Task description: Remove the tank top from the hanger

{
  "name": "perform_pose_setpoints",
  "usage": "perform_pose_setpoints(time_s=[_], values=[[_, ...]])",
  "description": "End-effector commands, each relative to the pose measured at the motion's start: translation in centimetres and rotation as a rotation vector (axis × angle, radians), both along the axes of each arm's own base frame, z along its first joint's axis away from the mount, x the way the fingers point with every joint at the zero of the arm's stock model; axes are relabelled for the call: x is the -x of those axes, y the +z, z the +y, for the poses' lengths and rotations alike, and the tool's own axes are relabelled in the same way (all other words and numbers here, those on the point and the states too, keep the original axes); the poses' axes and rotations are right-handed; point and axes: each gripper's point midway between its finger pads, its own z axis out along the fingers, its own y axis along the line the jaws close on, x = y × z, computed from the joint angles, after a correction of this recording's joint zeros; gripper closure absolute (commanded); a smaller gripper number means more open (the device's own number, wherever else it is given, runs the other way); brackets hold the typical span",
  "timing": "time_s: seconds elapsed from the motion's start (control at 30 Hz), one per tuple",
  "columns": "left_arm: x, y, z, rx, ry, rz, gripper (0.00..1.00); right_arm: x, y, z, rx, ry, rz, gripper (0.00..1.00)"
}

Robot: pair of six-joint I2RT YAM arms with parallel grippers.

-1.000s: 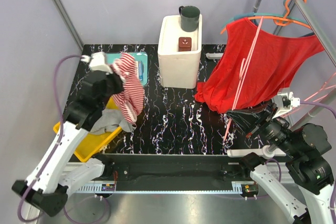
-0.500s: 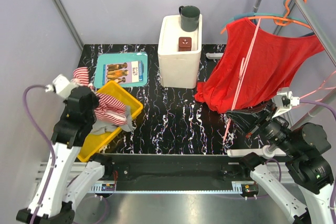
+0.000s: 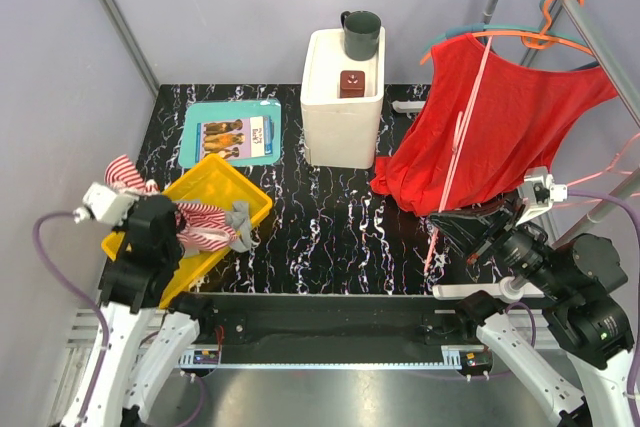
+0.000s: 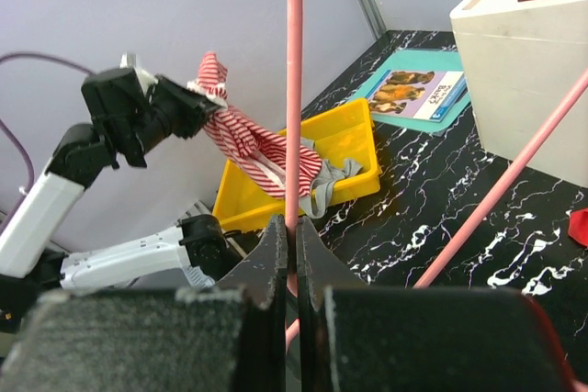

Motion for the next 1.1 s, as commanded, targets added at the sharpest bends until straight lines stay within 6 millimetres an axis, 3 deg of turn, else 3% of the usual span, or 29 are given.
perform_pose_setpoints(time_s=[0.0, 0.13, 0.33, 0.6, 0.63, 0.73, 0.8, 0.83, 0.87, 1.07], values=[[-2.3, 6.8, 0.4, -0.221, -0.045, 0.032, 1.00, 0.7, 0.5, 0.3, -0.022, 0.036, -0.025, 1.00], [-3.7, 6.6, -0.7, -0.435, -0.222, 0.208, 1.00, 0.6, 0.1, 0.8, -0.010, 0.061, -0.013, 1.00], [-2.4, 8.1, 0.9, -0.659, -0.224, 0.292, 1.00, 0.5, -0.4, 1.8, 0.018, 0.118, 0.005, 1.00], [-4.8, 6.2, 0.5, -0.934, -0.374, 0.545, 1.00, 0.6, -1.0, 1.9, 0.023, 0.129, -0.002, 1.00], [-5.8, 5.6, -0.7, -0.964, -0.474, 0.546, 1.00, 0.7, -1.1, 1.9, 0.025, 0.134, -0.002, 1.00], [-6.1, 3.4, -1.6, -0.948, -0.539, 0.561, 1.00, 0.8, -1.3, 1.9, 0.030, 0.138, -0.009, 1.00], [-6.1, 0.5, -3.1, -0.912, -0.654, 0.568, 1.00, 1.0, -1.2, 1.7, 0.027, 0.134, -0.021, 1.00], [-6.4, -0.8, -4.9, -0.895, -0.774, 0.541, 1.00, 1.0, -1.4, 1.7, 0.029, 0.132, -0.019, 1.00], [-5.9, -2.8, -5.6, -0.870, -0.842, 0.574, 1.00, 1.1, -1.4, 1.6, 0.026, 0.131, -0.025, 1.00], [-4.2, -7.9, -8.7, -0.759, -1.070, 0.607, 1.00, 0.6, -2.2, 1.8, 0.035, 0.129, -0.009, 1.00]])
